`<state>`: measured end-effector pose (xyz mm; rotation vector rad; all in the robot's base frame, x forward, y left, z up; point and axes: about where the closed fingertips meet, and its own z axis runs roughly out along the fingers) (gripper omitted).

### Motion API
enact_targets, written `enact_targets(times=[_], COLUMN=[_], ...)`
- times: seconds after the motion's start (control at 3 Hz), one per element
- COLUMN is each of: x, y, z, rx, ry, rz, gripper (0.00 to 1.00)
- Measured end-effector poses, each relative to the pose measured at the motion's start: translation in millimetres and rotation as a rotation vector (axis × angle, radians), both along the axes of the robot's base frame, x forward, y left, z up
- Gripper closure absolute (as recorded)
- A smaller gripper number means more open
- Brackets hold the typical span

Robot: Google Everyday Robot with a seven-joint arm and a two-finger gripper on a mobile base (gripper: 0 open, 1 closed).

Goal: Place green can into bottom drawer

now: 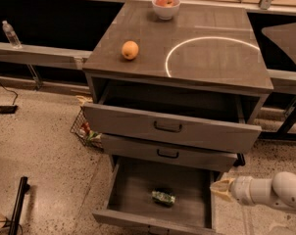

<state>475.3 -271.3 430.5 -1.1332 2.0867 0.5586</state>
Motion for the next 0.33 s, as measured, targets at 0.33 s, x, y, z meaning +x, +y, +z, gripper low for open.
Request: enact_targets(times=[0.33], x=[-20.0], y=[5.6], z=[0.7], rx=[0.03], ry=[0.041], rz=[0.044], gripper=[0.82])
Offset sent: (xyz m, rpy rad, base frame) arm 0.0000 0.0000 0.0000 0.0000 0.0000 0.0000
